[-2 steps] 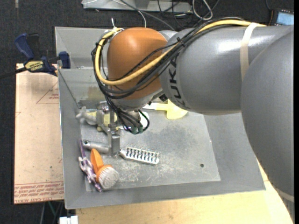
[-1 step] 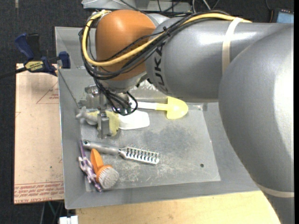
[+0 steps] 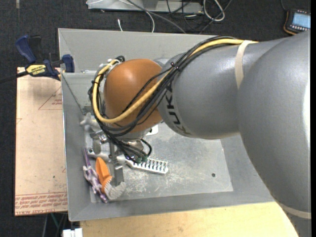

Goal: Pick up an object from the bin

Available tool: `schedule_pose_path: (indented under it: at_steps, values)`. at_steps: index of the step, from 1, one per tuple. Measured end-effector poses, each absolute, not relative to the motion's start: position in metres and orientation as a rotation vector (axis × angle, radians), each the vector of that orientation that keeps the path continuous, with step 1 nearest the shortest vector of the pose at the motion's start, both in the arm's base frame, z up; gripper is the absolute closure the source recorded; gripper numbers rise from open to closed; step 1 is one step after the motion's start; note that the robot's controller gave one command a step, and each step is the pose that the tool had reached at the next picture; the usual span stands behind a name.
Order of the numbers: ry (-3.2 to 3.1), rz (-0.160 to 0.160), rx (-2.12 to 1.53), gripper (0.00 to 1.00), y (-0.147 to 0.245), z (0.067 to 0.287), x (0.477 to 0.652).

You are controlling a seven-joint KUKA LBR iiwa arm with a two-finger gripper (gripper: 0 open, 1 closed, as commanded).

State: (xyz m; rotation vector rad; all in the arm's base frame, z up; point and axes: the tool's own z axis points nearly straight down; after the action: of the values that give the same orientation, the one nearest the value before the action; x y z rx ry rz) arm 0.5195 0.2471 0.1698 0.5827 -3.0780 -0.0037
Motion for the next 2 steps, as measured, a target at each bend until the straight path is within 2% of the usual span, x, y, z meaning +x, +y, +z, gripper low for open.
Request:
schedule_pose_path:
  at_steps: [1,2]
  values:
    - [-3.073,-0.009,0.639,0.00,0.243,0.156,0.533]
    - [-2.884,-0.011,1.233,0.00,0.239,0.177,0.502]
